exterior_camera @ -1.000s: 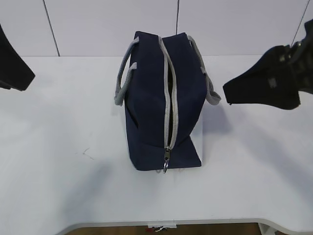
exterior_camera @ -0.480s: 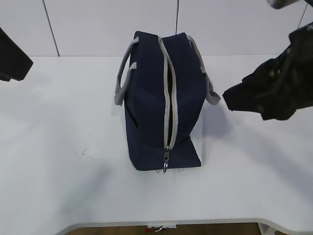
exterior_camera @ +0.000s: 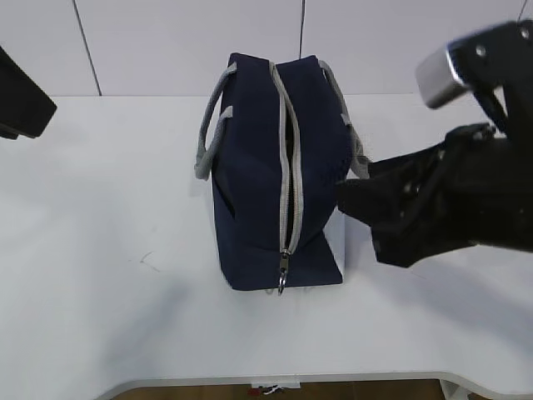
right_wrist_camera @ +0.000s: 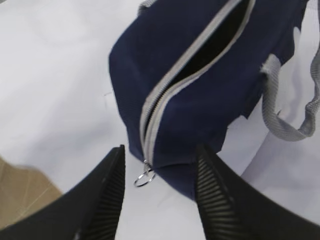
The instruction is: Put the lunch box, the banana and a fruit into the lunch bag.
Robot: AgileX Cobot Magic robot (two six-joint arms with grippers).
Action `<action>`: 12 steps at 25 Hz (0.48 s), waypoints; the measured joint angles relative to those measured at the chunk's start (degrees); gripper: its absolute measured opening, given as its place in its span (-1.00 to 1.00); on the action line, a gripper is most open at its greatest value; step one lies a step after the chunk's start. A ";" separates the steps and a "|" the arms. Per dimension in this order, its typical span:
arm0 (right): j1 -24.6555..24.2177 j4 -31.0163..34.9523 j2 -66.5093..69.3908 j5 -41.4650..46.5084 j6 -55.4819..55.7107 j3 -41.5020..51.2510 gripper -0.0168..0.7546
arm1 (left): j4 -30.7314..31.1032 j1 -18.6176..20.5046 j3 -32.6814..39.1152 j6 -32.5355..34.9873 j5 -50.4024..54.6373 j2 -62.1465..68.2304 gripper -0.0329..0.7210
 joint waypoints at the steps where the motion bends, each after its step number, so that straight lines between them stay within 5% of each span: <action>1: 0.00 0.00 0.00 -4.49 0.00 2.64 0.00 | 0.00 0.00 0.00 0.00 0.00 0.00 -0.26; 8: 0.14 -0.58 1.17 -35.62 0.59 20.08 -0.01 | 1.53 0.00 0.00 -0.02 0.00 0.00 -0.26; 12: 0.14 -5.71 3.02 -44.85 5.84 25.02 -0.01 | 1.66 0.00 0.00 -0.02 0.10 0.00 -0.26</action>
